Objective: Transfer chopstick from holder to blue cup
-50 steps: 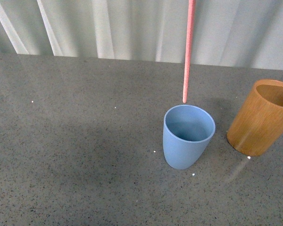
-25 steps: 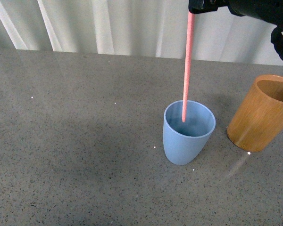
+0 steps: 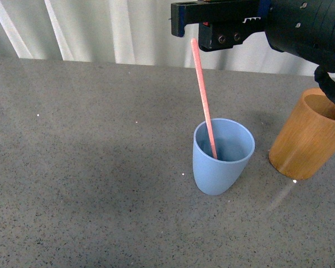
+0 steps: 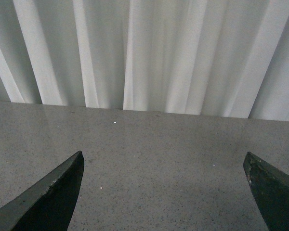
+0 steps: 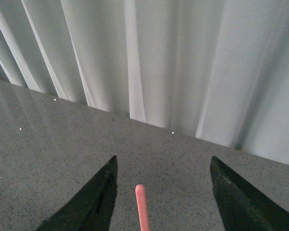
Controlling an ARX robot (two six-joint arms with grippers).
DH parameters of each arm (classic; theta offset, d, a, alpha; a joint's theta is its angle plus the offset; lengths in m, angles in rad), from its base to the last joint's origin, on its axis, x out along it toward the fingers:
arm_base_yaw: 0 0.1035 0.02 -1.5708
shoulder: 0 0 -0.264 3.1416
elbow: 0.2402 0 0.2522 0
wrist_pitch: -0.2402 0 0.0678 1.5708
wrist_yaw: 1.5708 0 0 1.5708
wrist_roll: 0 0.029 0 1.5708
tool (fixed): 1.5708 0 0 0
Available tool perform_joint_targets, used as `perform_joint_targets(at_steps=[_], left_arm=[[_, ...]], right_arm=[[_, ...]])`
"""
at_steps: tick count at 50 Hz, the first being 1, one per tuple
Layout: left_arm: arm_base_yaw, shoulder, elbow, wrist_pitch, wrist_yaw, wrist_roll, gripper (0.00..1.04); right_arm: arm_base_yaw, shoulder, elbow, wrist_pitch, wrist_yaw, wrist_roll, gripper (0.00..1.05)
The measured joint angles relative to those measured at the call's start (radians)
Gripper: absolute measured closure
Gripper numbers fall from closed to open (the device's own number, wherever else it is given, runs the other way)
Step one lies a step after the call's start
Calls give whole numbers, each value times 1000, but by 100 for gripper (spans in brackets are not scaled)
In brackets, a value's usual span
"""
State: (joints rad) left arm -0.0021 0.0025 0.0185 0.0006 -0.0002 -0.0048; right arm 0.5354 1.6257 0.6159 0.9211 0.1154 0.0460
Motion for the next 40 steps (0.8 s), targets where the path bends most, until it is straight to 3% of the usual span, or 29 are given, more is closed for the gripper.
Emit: perform_joint_targets(at_steps=[14,19,24,29,35,40], left_arm=[[0,0,0,0,0,0,7],[0,0,0,0,0,0,7],[0,0,0,0,0,0,7],[0,0,0,0,0,0,7],[0,0,0,0,1,0,7],[0,0,0,0,0,0,7]], right_arm=[[-42,-112,-4,-47,14,11,8],[-103,-220,-11,-148,116,2,10],[-240,-351,-49,-317,284,-40,10],[-350,-439,-100,-354,325,-72,10],[-353,-448,-100,-354,311,-80,10],[-383,-459,-160,-232,103,-66,23]])
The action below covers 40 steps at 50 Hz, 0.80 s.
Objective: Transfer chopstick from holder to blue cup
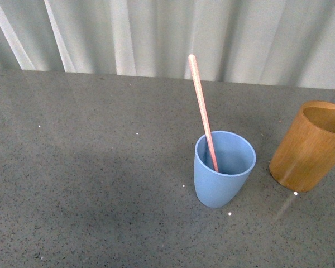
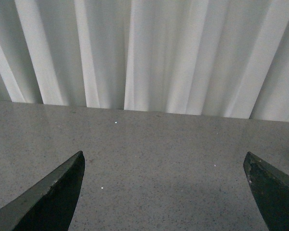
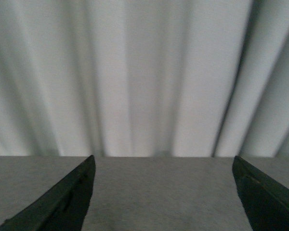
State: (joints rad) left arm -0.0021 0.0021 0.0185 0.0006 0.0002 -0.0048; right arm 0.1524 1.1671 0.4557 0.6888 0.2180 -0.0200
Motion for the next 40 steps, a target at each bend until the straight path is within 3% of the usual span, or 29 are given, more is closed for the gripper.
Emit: perform_joint_targets(at_steps=[5,22,26,40], left_arm=[[0,0,0,0,-3,0,7],[0,0,0,0,-3,0,7],[0,0,0,0,-3,0,7],[0,0,0,0,-2,0,7]], right_arm=[[-16,-45,-71,43,-96,3,37],[-71,-208,-246,51,-144,9,89],[-119,-261,-283,37,-211,9,104],[-151,-397,-358,-28,-217,10,104]])
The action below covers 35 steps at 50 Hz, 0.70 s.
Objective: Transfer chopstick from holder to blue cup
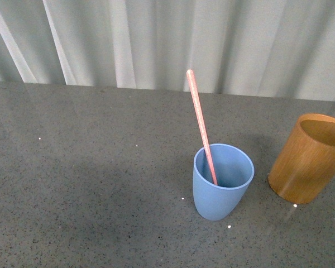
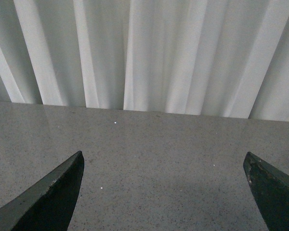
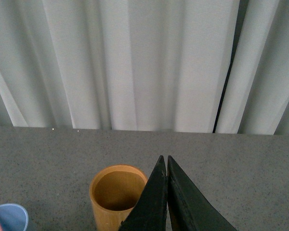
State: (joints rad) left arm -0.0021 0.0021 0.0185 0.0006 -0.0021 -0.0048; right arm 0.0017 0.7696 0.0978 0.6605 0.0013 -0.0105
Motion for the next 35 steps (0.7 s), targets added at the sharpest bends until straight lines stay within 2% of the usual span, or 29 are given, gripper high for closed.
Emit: perform_joint_targets(at_steps=[16,22,35], left_arm=[[0,0,0,0,0,0,7],[0,0,0,0,-1,0,7],[0,-1,0,0,0,0,7]], right_arm=[[0,-166,-51,-113,0,0,104],[0,-188,-80,-89,0,0,104],[0,-311,-81,-203,0,0,104]])
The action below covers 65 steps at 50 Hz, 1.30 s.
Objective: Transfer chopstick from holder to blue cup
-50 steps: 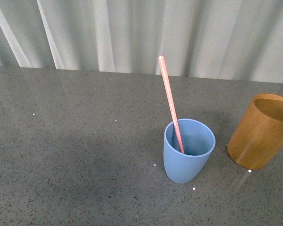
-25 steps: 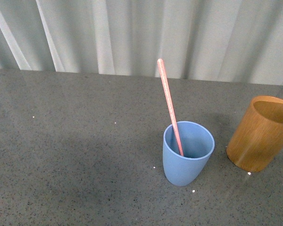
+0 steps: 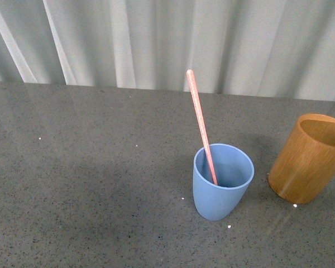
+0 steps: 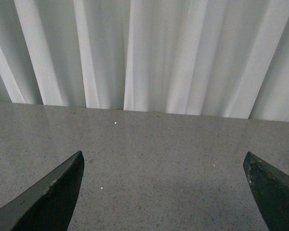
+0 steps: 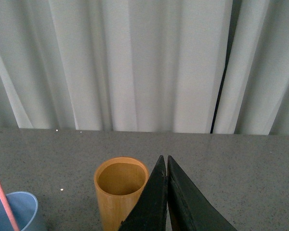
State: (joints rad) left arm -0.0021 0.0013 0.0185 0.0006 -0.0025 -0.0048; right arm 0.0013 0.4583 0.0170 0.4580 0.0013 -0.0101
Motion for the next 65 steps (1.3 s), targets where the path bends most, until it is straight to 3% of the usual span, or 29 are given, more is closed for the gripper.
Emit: perform_joint_targets(at_steps=[20,44,50,65], left_arm=[[0,0,0,0,0,0,7],[0,0,0,0,0,0,7],[0,0,0,0,0,0,7],[0,0,0,0,0,0,7]], right_arm=[[0,-179,0,-175,0,0,104],[0,-287,0,-283,0,0,104],[0,-411,0,-442,0,0,104],[0,-454,0,-456,0,1,104]])
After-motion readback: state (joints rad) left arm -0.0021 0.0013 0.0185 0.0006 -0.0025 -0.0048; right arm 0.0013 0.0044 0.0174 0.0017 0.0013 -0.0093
